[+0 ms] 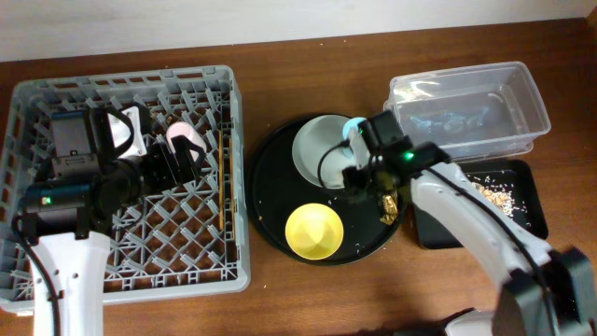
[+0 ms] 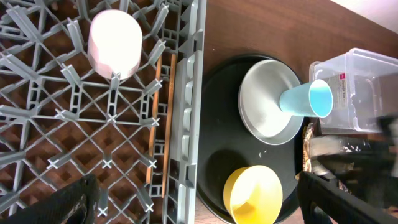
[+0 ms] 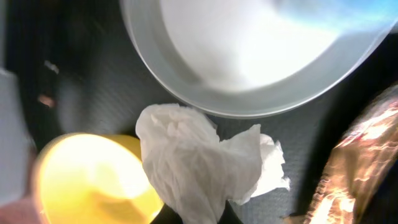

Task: Sort waste into correct bins and load items into the dishwasher rack
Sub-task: 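Grasp the white tissue on the round tray with the right gripper, then drop the white tissue into the clear plastic bin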

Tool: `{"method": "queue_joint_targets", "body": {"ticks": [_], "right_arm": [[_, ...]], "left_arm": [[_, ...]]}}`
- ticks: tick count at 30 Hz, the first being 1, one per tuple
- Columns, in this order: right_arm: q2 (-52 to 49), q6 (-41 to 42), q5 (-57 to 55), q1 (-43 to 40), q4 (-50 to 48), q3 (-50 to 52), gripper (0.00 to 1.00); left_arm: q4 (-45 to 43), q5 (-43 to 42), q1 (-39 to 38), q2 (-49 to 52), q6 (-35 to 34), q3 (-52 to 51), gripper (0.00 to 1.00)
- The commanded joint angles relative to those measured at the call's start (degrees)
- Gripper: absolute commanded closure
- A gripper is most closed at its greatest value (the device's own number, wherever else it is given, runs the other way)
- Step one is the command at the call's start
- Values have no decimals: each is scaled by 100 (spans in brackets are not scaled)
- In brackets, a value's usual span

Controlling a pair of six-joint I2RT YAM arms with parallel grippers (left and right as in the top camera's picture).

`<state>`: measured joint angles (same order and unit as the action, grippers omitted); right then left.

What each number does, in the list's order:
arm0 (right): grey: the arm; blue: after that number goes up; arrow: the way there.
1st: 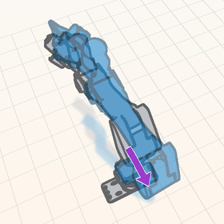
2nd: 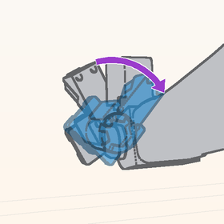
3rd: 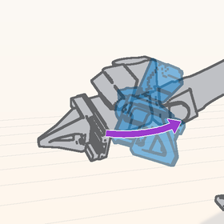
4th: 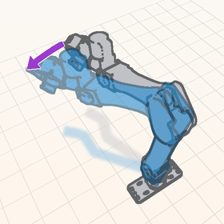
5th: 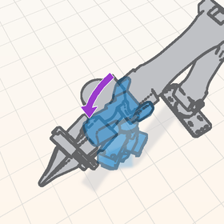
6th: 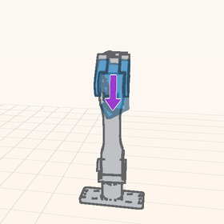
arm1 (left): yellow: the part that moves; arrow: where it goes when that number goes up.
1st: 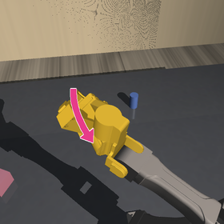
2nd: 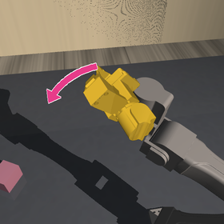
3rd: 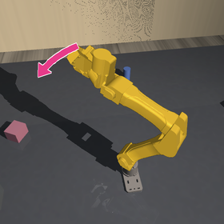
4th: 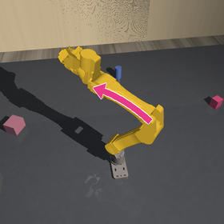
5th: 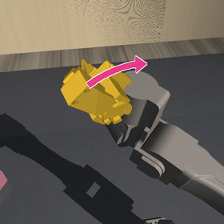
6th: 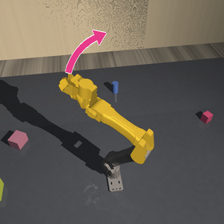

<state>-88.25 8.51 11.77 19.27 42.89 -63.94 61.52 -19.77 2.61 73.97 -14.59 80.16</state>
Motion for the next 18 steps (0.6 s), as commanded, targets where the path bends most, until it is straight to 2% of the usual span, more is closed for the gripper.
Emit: {"method": "queue_joint_targets", "body": {"ticks": [1, 3, 6, 10, 11, 12, 13, 14, 17, 18], "right_arm": [[503, -50, -1504, -435, -133, -645, 96], [428, -52, -2081, -848, -529, -647, 96], [-103, -50, -2127, -1628, -1344, -647, 96], [-988, -52, -2129, -2065, -2129, -647, 93], [-1099, -52, -2127, -2131, -2216, -647, 78], [-1123, -55, -2129, -2177, -2243, -647, 37], [-1064, -52, -2127, -2227, -2234, -673, 12], [-938, -55, -2127, -2236, -2164, -745, 7], [-273, -57, -1779, -2225, -1333, -1231, 6], [17, -55, -1491, -2223, -721, -1443, 7]], "left_arm": [[-7, -83, 13, 4, 26, 24, 1], [-7, -83, 13, 4, 26, 24, 1], [-7, -83, 13, 4, 26, 24, 1], [-7, -83, 13, 4, 26, 24, 1], [-7, -83, 13, 4, 26, 24, 1], [-4, -83, 13, 4, 26, 24, 1], [-7, -83, 13, 4, 26, 24, 1], [-7, -83, 13, 4, 26, 24, 1], [-7, -83, 13, 4, 26, 24, 1], [-7, -83, 13, 4, 26, 24, 1]]}}
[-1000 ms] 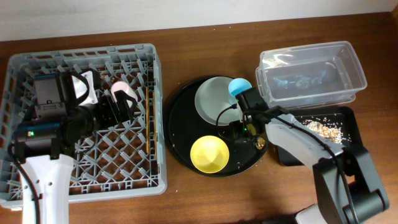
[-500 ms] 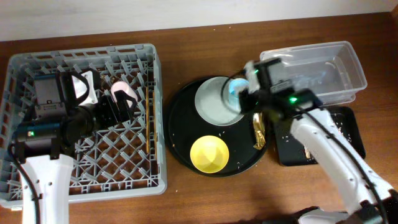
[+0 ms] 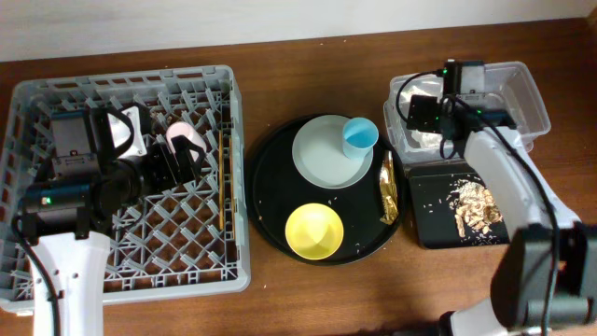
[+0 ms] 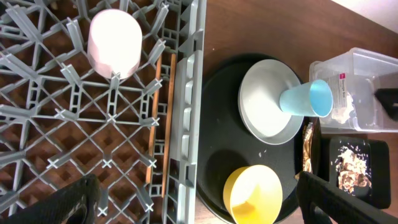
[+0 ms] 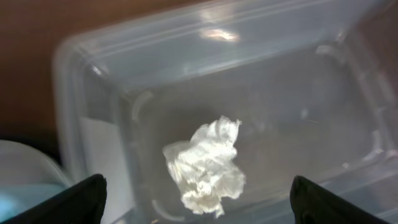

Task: Sort waste into correct bins and load items into the dishwasher rack
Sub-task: 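Drop the white tissue into the clear plastic bin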

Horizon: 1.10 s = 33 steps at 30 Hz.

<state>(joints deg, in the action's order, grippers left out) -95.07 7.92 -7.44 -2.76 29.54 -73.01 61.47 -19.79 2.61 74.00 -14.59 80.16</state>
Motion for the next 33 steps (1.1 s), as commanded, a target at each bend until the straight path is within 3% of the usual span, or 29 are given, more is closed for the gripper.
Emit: {"method": "queue_joint_targets", "body": {"ticks": [1, 2, 3, 6, 8, 12, 18, 24, 30, 31, 32, 33], "right_arm": [[881, 4, 688, -22, 1056, -632, 10], [1093, 4, 1036, -22, 1567, -671, 12], [1362, 4, 1495, -17, 2409, -671, 20], [1405, -20, 1606, 232, 3709, -638, 45], [1392, -59, 1523, 831, 3838, -232, 46], [1303, 74, 1405, 1631, 2988, 706, 46], [831, 72, 872, 1827, 815, 2103, 49], [264, 74, 369, 1812, -48, 2277, 51], [-365, 122, 9, 1812, -138, 2277, 52], [-422, 203, 101, 1812, -133, 2277, 71], [-420, 201, 238, 1812, -131, 2275, 96], [-393, 201, 463, 1812, -92, 2221, 96]], "left_arm": [[-2, -81, 13, 2, 26, 24, 1], [-2, -81, 13, 2, 26, 24, 1], [-2, -81, 13, 2, 26, 24, 1], [-2, -81, 13, 2, 26, 24, 1], [-2, -81, 13, 2, 26, 24, 1], [-2, -81, 13, 2, 26, 24, 1], [0, -81, 13, 2, 26, 24, 1], [-2, -81, 13, 2, 26, 24, 1], [-2, -81, 13, 2, 26, 24, 1], [-2, -81, 13, 2, 26, 24, 1], [-2, -81, 13, 2, 26, 24, 1], [0, -81, 13, 2, 26, 24, 1]]}}
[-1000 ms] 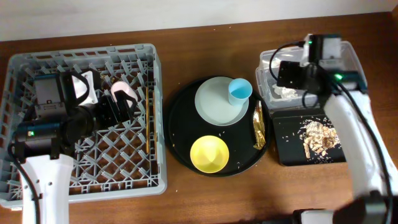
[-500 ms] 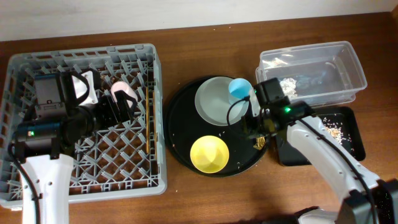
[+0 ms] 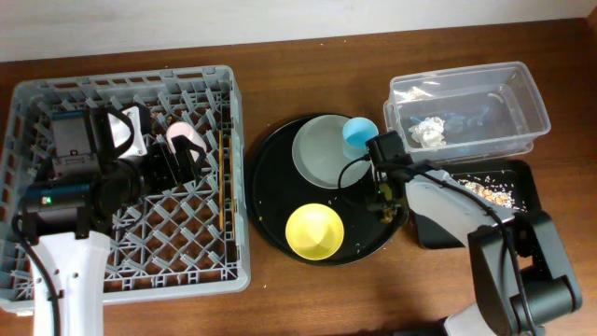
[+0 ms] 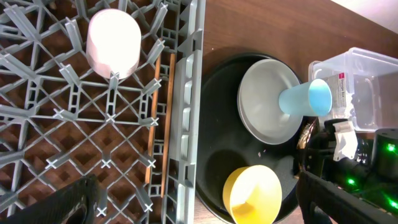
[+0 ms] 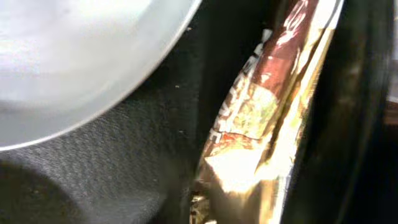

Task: Sort waste into correct bins and load items into the dishwasher rack
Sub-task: 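Drop the white tissue into the clear plastic bin, then grasp the gold wrapper with the right gripper and drop it in the bin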

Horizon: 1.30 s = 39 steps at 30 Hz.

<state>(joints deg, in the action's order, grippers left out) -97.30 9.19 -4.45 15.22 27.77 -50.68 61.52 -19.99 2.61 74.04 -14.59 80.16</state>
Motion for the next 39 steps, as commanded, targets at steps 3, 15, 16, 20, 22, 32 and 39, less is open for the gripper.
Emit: {"method": "queue_joint_targets", "body": {"ticks": [3, 15, 16, 20, 22, 32, 39], "right_arm": [[175, 72, 564, 13, 977, -601, 96], [409, 79, 376, 13, 1784, -761, 36], [389, 79, 378, 13, 1746, -693, 36], [389, 103, 376, 13, 1589, -455, 37], [389, 330, 378, 13, 1453, -306, 36], [466, 483, 557, 13, 1029, 46, 96], [1023, 634, -179, -313, 3018, -2509, 96]], "left_arm": [[-7, -61, 13, -2, 26, 24, 1], [-4, -61, 13, -2, 26, 24, 1], [-4, -61, 13, -2, 26, 24, 1], [-7, -61, 13, -2, 26, 24, 1], [-7, -61, 13, -2, 26, 24, 1], [-7, -61, 13, -2, 26, 24, 1], [-7, -61, 13, -2, 26, 24, 1]]}}
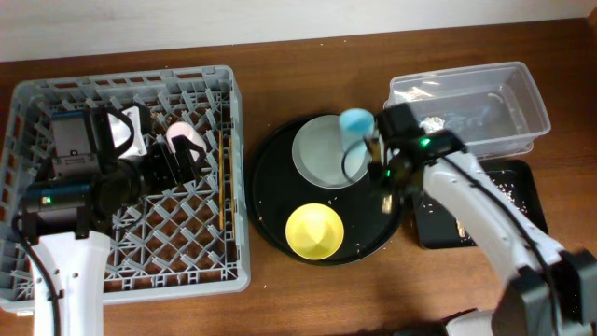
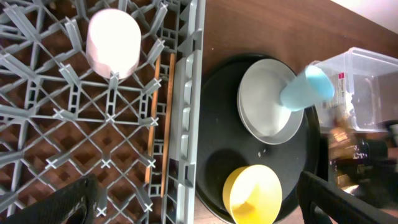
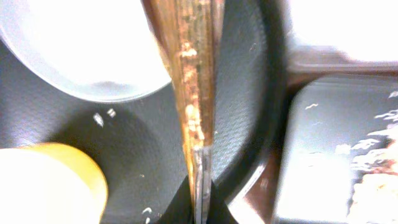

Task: Sort waste into correct bins and load items into the dishwasher rack
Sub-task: 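Grasp the gold wrapper with the right gripper and drop it in the bin, then grasp the light blue cup on the round tray with the right gripper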

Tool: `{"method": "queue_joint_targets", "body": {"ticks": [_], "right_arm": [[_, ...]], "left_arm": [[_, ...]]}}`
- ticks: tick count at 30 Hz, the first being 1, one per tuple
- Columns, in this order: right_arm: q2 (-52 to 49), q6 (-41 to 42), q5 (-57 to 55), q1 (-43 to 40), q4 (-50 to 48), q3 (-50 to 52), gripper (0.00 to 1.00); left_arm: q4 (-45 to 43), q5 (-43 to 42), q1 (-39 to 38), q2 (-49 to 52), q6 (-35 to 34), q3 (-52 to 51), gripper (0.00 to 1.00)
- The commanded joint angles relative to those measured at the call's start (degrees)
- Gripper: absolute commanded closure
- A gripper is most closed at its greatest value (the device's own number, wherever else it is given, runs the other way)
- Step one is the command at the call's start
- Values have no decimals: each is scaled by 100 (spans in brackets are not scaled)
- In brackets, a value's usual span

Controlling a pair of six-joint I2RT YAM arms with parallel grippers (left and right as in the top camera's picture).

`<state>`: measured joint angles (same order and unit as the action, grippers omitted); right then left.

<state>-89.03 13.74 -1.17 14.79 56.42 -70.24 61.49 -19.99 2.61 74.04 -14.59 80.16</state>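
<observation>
My right gripper (image 3: 200,205) is shut on a gold foil wrapper (image 3: 186,74), which shows edge-on above the round black tray (image 1: 270,215). Overhead, that right gripper (image 1: 385,168) hangs at the tray's right side. On the tray a white plate (image 1: 317,154) carries a blue cup (image 1: 356,121), and a yellow bowl (image 1: 314,231) stands in front of them. The grey dishwasher rack (image 1: 56,93) at the left holds a pink cup (image 2: 114,43). My left gripper (image 2: 199,205) stands open over the rack, holding nothing.
A clear plastic bin (image 1: 518,93) stands at the back right. In front of it lies a black bin (image 1: 522,182) with crumbs. Bare brown table lies between the rack and the round tray and along the front edge.
My right gripper was low at the gold wrapper lying on the tray's right edge. Now it is shut on the wrapper and holds it raised off the tray. The left arm has not moved.
First my right gripper held a crumpled white tissue over the black tray. Then it stood open over the clear bin, with the tissue lying inside. After that it was down at the gold wrapper, and now it holds that wrapper up.
</observation>
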Motion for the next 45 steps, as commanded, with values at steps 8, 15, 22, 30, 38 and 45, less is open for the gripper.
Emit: {"method": "queue_joint_targets", "body": {"ticks": [8, 15, 22, 30, 38, 45], "right_arm": [[-55, 181, -551, -2214, -1646, -669, 96], [-1226, 153, -774, -2677, -2811, -660, 32], [-352, -498, 1298, -2614, -1563, -1606, 15], [-581, -728, 343, 341, -767, -1390, 15], [-2367, -463, 348, 1075, -1366, -1377, 15], [-2660, -374, 372, 1075, -1425, -1375, 32]], "left_arm": [[-4, -61, 13, -2, 26, 24, 1], [-2, -61, 13, -2, 26, 24, 1], [-4, -61, 13, -2, 26, 24, 0], [-2, -61, 13, -2, 26, 24, 1], [-4, -61, 13, -2, 26, 24, 1], [-4, -61, 13, -2, 26, 24, 1]]}}
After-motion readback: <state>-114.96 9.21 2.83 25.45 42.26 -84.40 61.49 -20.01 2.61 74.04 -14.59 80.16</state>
